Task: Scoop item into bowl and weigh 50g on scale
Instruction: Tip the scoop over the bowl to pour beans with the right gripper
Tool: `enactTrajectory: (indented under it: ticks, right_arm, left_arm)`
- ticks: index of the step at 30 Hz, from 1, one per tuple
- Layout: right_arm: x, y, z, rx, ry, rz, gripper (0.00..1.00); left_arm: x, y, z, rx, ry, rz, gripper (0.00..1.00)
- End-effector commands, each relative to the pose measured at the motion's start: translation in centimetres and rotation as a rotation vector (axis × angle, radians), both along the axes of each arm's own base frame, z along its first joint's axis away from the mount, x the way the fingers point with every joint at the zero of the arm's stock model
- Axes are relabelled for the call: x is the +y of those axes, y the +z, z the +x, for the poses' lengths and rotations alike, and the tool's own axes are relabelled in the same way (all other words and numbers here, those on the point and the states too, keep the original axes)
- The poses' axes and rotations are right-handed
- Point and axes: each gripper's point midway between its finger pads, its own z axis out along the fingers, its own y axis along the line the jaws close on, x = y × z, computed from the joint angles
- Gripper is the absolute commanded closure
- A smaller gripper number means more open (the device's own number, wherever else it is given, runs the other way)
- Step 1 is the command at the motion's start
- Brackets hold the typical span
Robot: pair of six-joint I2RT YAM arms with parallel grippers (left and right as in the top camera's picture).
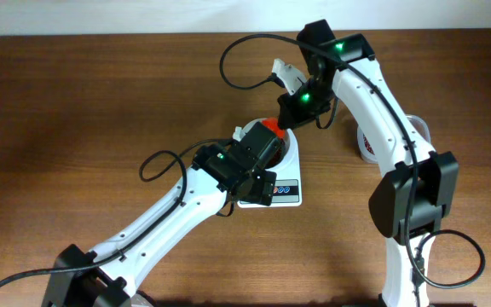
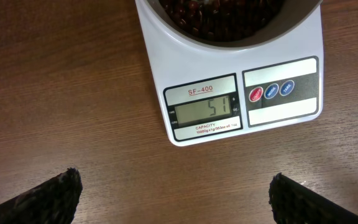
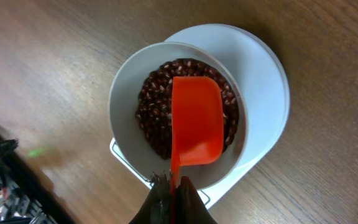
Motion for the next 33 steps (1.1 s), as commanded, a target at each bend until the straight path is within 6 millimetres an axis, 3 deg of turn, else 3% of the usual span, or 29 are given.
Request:
enactTrajectory:
  ticks: [1, 7, 20, 25, 28, 33]
  right_arm:
    - [-0.2, -0.7, -0.2, -0.006, 0.005, -0.027, 0.96]
    - [-0.3, -2.8, -0.3, 0.007, 0.005, -0.032, 0.96]
    - [-0.3, -2.8, -0.7, 0.023, 0.007, -0.034, 0.96]
    - [1.3, -2.9, -1.6, 0.019, 0.048, -0.042, 0.96]
    - [1.4, -3.4, -1.8, -0.006, 0.064, -0.119, 0.96]
    - [2.1, -3.1, -2.3, 0.018, 0.071, -0.078, 0.96]
  left_arm:
    - [0.1, 0.0, 0.0, -0.007, 0.004, 0.006, 0.01]
    - [0.1, 0.0, 0.0, -0.007, 0.004, 0.006, 0.01]
    - [0.1, 0.0, 0.0, -0.006, 0.005, 0.007, 0.01]
    - [0.1, 0.0, 0.0, -0.007, 0.004, 0.006, 0.01]
    - [0.1, 0.0, 0.0, -0.006, 0.004, 0.007, 0.01]
    - [0.1, 0.0, 0.0, -0.007, 0.004, 0.006, 0.01]
